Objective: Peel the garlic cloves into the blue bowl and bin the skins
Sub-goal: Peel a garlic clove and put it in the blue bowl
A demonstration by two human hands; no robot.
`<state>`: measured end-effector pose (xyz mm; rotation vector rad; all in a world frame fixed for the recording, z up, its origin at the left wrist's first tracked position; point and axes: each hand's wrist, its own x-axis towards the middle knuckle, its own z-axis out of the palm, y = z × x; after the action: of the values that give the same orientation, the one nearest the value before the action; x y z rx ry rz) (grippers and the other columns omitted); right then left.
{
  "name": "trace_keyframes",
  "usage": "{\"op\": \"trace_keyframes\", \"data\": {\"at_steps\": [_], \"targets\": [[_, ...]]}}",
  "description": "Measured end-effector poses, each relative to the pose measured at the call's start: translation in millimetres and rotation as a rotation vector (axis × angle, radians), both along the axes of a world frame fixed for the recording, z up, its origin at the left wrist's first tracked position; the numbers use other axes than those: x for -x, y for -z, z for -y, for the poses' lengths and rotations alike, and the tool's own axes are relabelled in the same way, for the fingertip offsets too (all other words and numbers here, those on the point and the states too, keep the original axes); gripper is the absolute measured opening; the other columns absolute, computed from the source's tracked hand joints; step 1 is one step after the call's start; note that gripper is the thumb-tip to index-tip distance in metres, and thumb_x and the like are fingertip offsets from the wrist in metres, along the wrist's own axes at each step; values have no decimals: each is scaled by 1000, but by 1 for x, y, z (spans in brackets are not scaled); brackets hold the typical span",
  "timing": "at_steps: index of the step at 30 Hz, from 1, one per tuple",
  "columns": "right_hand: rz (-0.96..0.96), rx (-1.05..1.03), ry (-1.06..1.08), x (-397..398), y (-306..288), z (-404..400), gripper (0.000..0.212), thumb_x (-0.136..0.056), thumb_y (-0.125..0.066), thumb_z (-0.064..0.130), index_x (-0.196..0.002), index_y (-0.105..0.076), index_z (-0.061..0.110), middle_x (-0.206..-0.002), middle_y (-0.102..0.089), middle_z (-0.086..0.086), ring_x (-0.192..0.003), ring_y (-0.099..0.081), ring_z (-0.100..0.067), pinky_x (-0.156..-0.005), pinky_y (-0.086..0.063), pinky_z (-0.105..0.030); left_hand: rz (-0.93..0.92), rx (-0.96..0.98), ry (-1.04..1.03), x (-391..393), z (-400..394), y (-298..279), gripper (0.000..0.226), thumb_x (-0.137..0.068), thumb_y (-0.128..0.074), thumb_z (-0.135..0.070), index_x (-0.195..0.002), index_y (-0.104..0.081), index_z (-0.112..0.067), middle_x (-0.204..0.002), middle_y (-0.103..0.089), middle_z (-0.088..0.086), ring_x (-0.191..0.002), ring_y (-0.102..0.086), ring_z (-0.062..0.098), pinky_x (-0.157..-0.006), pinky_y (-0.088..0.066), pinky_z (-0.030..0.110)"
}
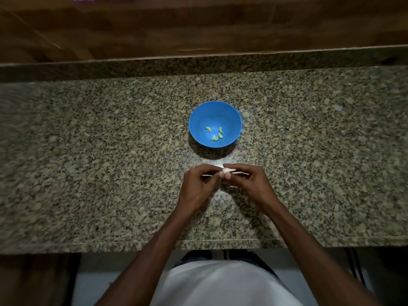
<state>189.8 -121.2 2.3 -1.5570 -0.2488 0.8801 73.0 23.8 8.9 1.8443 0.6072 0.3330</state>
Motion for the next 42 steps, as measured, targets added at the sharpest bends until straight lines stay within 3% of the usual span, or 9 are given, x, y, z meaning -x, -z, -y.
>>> {"op": "trace_keyframes", "data": {"at_steps": [4, 9, 17, 24, 29, 33, 35, 39, 42], "targets": [[114, 28, -109, -12, 3, 4, 31, -85, -86, 9, -115, -80, 5, -102, -81, -10, -95, -79, -28, -90, -64, -50, -36, -114, -27, -5, 12, -6, 18, -89, -82, -22, -105, -82, -13, -90, -80, -6, -82, -75, -2, -74, -61, 19], [231, 65, -159, -17, 7, 10, 27, -85, -85, 7, -112, -81, 9, -101, -80, -1, -95, -78, -15, -88, -65, -44, -109, -177, -80, -10, 25, -9, 23, -85, -85, -26, -104, -84, -14, -88, -81, -3, -76, -74, -3, -73, -64, 23], [256, 56, -188, -19, 13, 18, 23, -87, -82, 7, -108, -83, 15, -105, -81, 4, -99, -77, -10, -91, -63, -40, -157, -28, -282, -11, 53, -12, 20, -81, -87, -24, -98, -85, -14, -82, -80, -2, -75, -77, 6, -72, -66, 37], [201, 64, -169, -13, 30, 30, 17, -88, -83, 10, -106, -84, 12, -99, -82, 0, -92, -79, -16, -87, -64, -47, -188, -14, -418, -10, 79, -7, 19, -79, -85, -24, -95, -84, -14, -80, -79, -5, -74, -77, 7, -70, -66, 41], [160, 28, -228, -7, 33, 34, 14, -88, -82, 6, -100, -84, 14, -97, -82, 2, -93, -78, -14, -84, -63, -34, -202, -69, -491, -2, 94, -6, 17, -79, -85, -18, -95, -84, -13, -80, -79, -5, -72, -75, 4, -69, -65, 35], [186, 69, -243, -2, 34, 29, 14, -88, -83, 10, -102, -83, 14, -94, -81, 3, -89, -78, -11, -81, -63, -31, -218, -5, -575, -2, 94, -10, 15, -76, -88, -17, -90, -84, -12, -78, -78, -4, -70, -74, 3, -66, -62, 24], [223, 102, -248, 0, 34, 26, 19, -89, -84, 14, -107, -83, 12, -99, -81, 2, -91, -78, -11, -85, -65, -36, -238, 57, -626, -2, 91, -11, 12, -75, -89, -14, -86, -83, -12, -75, -78, -4, -67, -73, 2, -63, -59, 18], [276, 126, -245, 2, 28, 23, 22, -88, -84, 14, -110, -83, 10, -102, -81, -1, -92, -78, -12, -86, -65, -42, -262, 110, -494, 7, 73, -8, 19, -74, -92, -21, -89, -84, -14, -79, -80, -3, -74, -77, 8, -72, -65, 29], [362, 139, -300, 1, 19, 22, 18, -89, -79, 6, -107, -83, 8, -99, -81, 0, -84, -74, -1, -80, -64, -28, -295, -14, -264, 15, 54, -10, 25, -77, -92, -30, -93, -85, -14, -79, -80, -4, -71, -76, 7, -69, -65, 33]]}}
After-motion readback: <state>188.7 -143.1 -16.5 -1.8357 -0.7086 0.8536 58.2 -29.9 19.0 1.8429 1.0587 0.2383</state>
